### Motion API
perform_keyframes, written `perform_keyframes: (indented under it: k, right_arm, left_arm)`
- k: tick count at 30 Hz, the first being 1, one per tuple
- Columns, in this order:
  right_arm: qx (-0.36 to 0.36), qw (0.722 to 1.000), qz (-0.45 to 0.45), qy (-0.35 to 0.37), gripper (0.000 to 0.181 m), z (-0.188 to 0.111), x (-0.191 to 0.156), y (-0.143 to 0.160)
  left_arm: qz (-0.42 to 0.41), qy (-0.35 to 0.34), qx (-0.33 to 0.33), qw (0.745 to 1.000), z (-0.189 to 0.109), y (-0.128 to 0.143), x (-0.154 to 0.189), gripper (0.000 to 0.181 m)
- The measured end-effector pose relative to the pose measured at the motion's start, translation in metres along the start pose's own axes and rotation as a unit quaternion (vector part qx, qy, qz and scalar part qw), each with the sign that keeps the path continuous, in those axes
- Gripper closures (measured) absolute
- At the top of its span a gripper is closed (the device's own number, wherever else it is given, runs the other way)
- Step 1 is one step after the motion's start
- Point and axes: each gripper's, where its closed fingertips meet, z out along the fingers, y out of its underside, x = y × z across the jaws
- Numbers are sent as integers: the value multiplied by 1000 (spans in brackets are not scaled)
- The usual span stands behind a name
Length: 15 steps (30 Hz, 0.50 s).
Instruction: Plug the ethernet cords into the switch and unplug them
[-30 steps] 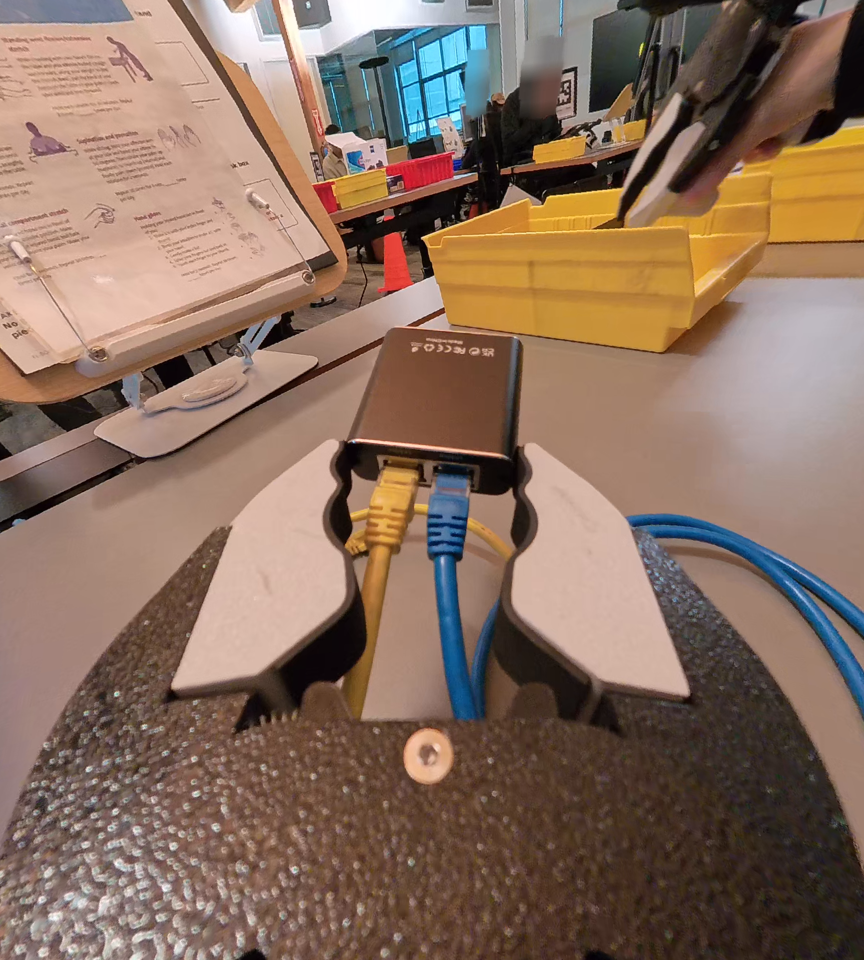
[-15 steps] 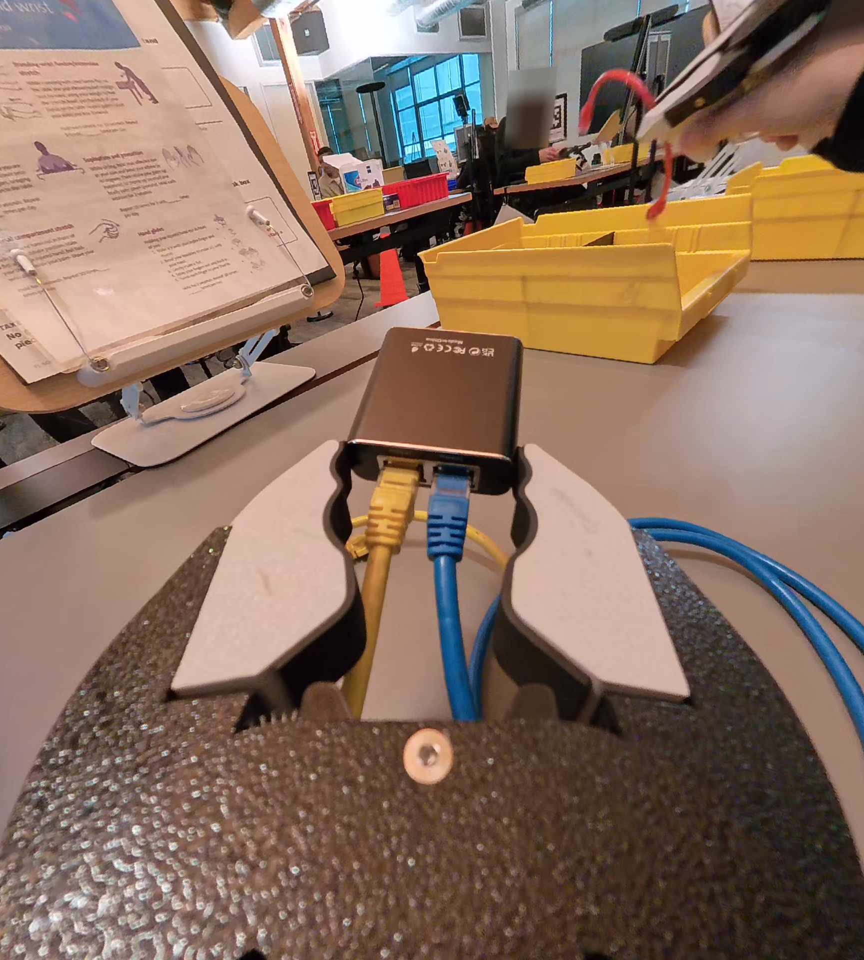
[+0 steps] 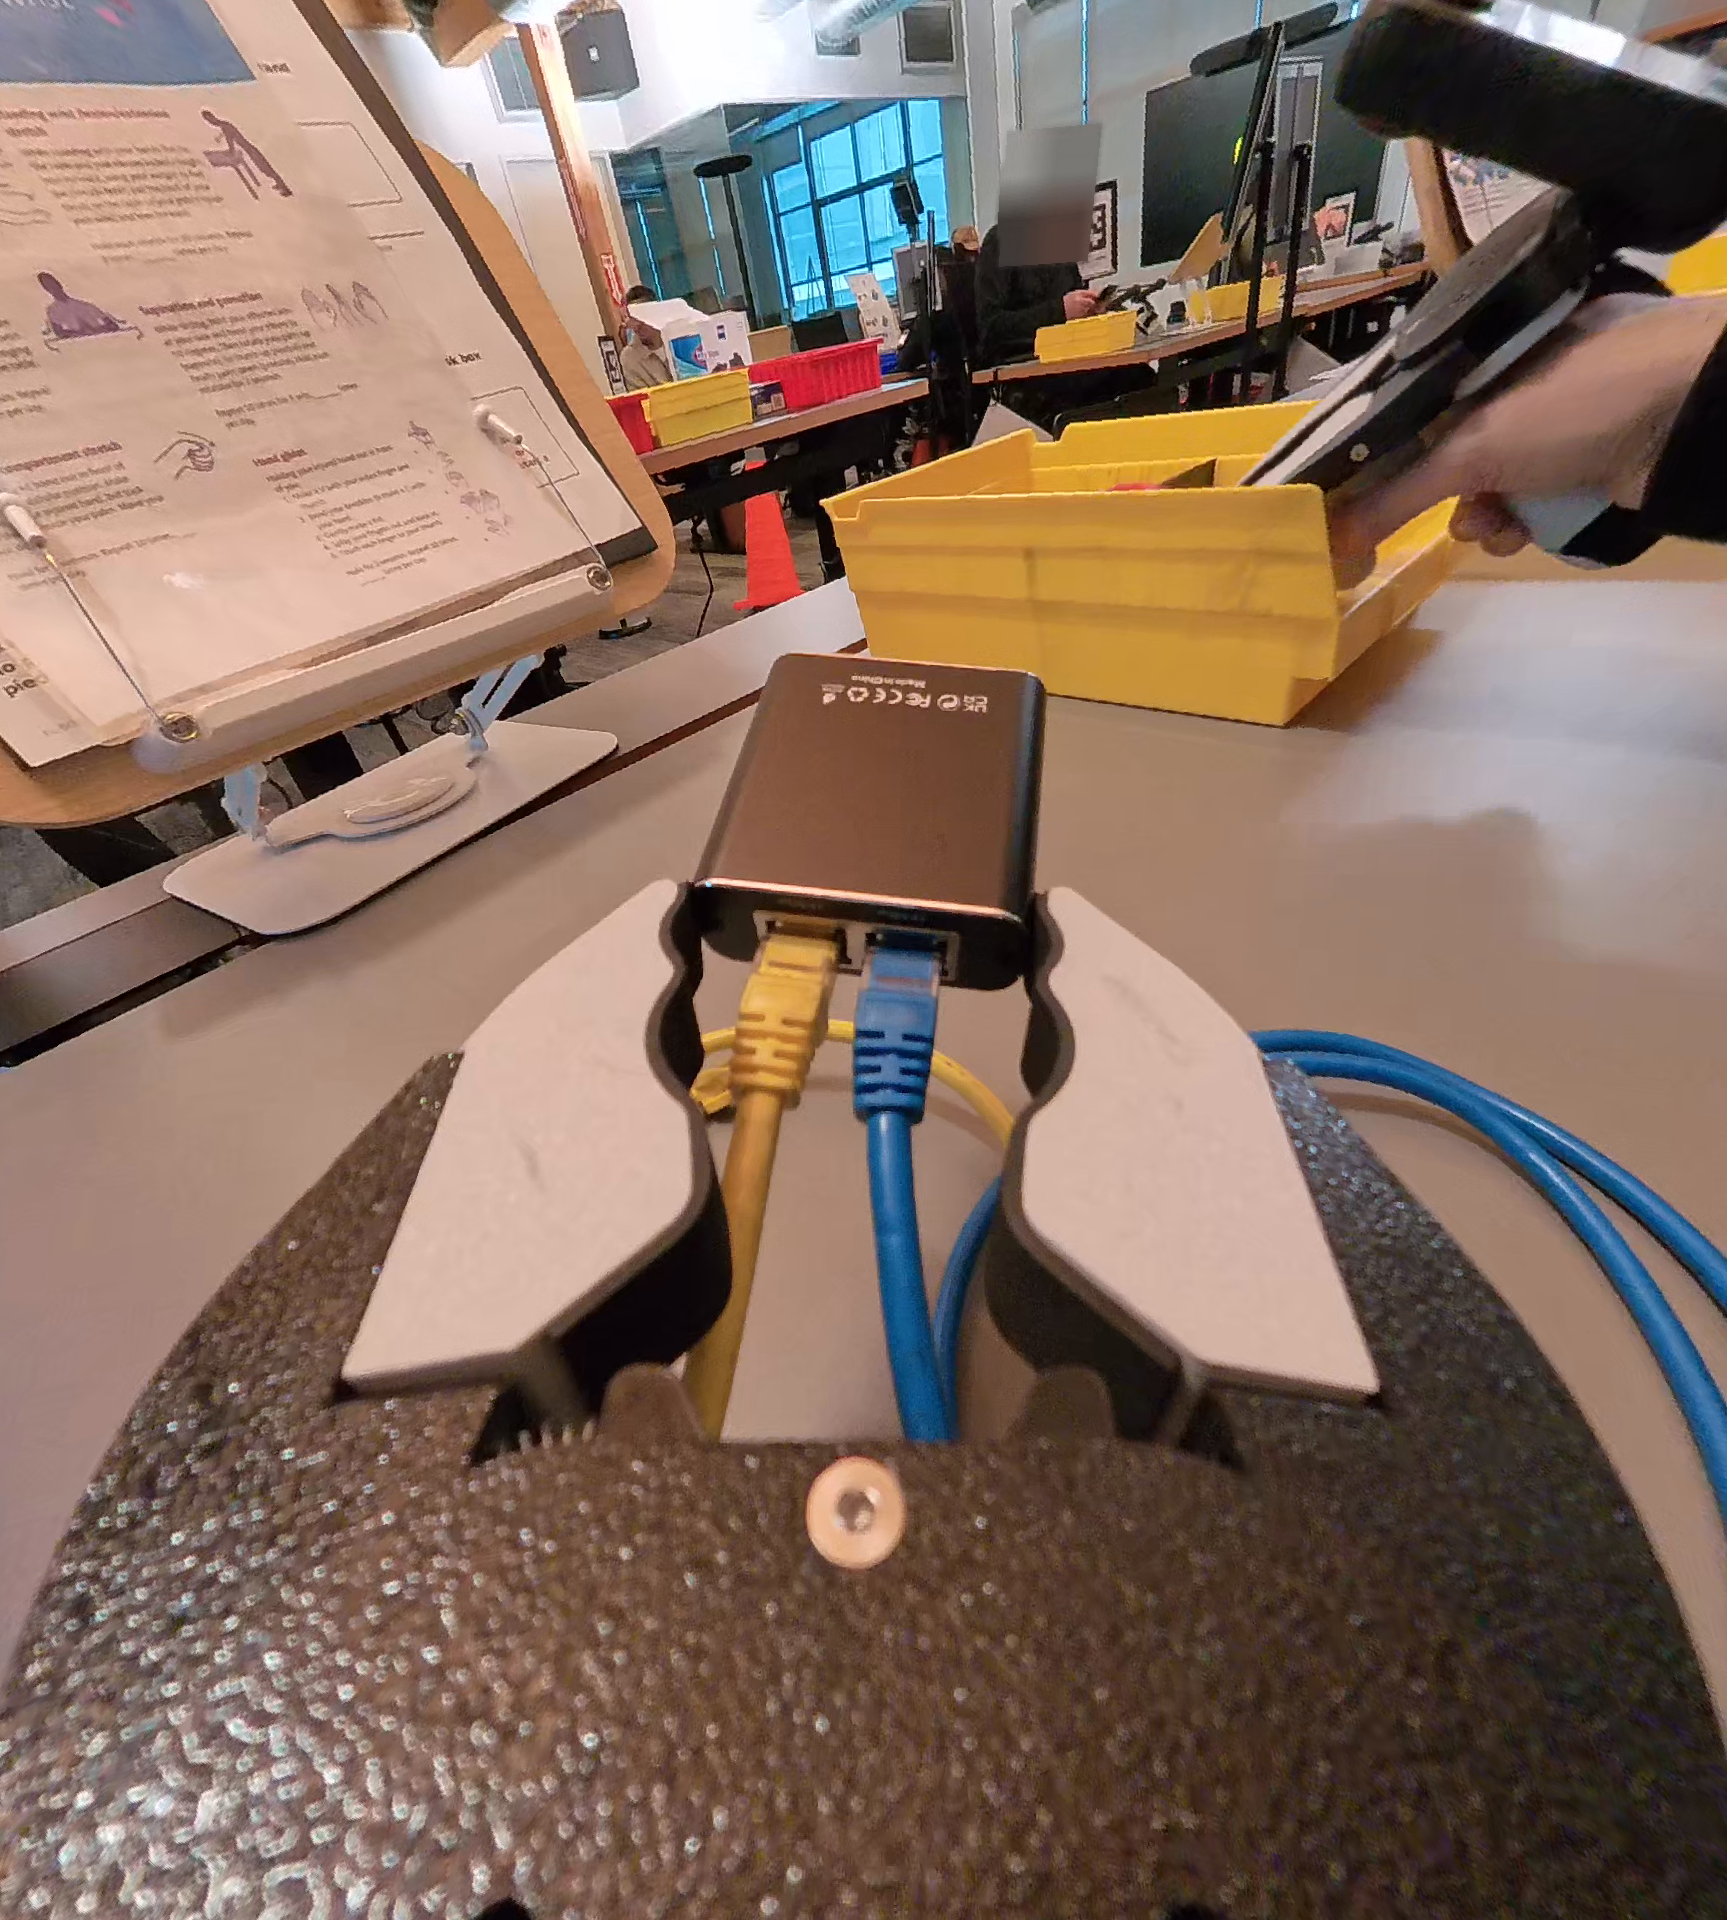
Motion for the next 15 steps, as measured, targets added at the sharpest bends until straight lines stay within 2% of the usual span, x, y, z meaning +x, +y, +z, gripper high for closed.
perform_keyframes:
  k: [1,5,10,12,15]
  right_arm:
    - [-7,1000,20,-24,155,0,-1,2]
    - [-10,993,36,-109,146,-5,-12,4]
    - [-51,993,-67,-86,141,1,3,11]
    - [-51,992,-92,-75,141,2,11,-1]
    - [-27,985,-117,-120,138,7,1,-23]
  left_arm:
    - [-1,0,0,1000,0,0,0,122]
    - [2,2,-4,1000,1,1,1,122]
    - [2,1,-5,1000,1,1,1,122]
    - [2,0,-6,1000,1,1,1,122]
    - [2,2,-8,1000,2,2,1,122]
